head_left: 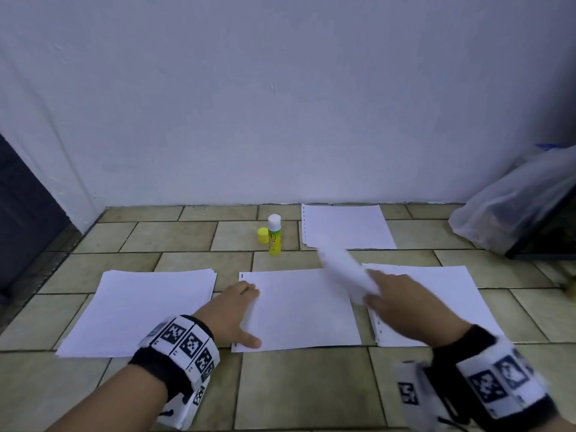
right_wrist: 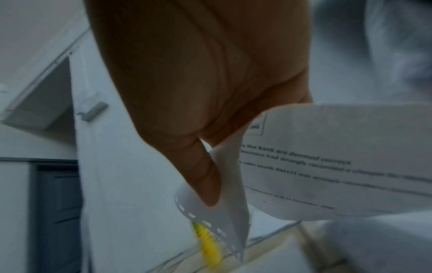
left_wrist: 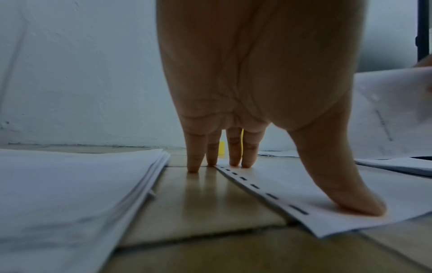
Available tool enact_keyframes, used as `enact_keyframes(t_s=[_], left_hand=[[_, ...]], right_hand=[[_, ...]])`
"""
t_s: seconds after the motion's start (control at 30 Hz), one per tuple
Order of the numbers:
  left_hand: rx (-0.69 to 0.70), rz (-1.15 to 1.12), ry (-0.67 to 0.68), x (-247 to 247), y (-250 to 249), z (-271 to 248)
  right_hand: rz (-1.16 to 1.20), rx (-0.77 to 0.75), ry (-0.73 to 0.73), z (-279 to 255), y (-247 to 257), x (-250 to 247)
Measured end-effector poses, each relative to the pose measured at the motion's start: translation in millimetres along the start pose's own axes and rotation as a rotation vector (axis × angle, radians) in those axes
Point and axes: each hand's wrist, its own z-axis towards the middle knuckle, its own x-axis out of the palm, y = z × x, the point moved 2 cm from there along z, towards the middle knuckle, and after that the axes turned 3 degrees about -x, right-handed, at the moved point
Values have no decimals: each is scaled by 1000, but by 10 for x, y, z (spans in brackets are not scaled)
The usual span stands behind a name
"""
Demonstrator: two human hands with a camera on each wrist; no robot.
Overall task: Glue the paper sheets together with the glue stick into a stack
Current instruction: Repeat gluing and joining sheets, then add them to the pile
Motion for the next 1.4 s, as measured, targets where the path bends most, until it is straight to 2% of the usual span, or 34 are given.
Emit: enact_keyframes(t_s=[0.13, 0.33, 0.5, 0.7, 0.97, 1.4], left_hand=[[13, 44, 1, -6, -70, -36], [2, 10, -31, 36, -36, -36], [2, 10, -42, 51, -7, -16], [9, 42, -57, 49, 5, -6], [16, 9, -67, 45, -4, -19], [11, 28, -62, 51, 8, 5]], right_hand=[[-8, -155, 119, 182, 559, 308], [87, -110, 285, 487, 778, 718], [106, -66, 272, 514, 797, 835], [78, -87, 257, 486, 813, 797], [52, -66, 298, 497, 815, 903], [67, -93, 255, 421, 852, 719]])
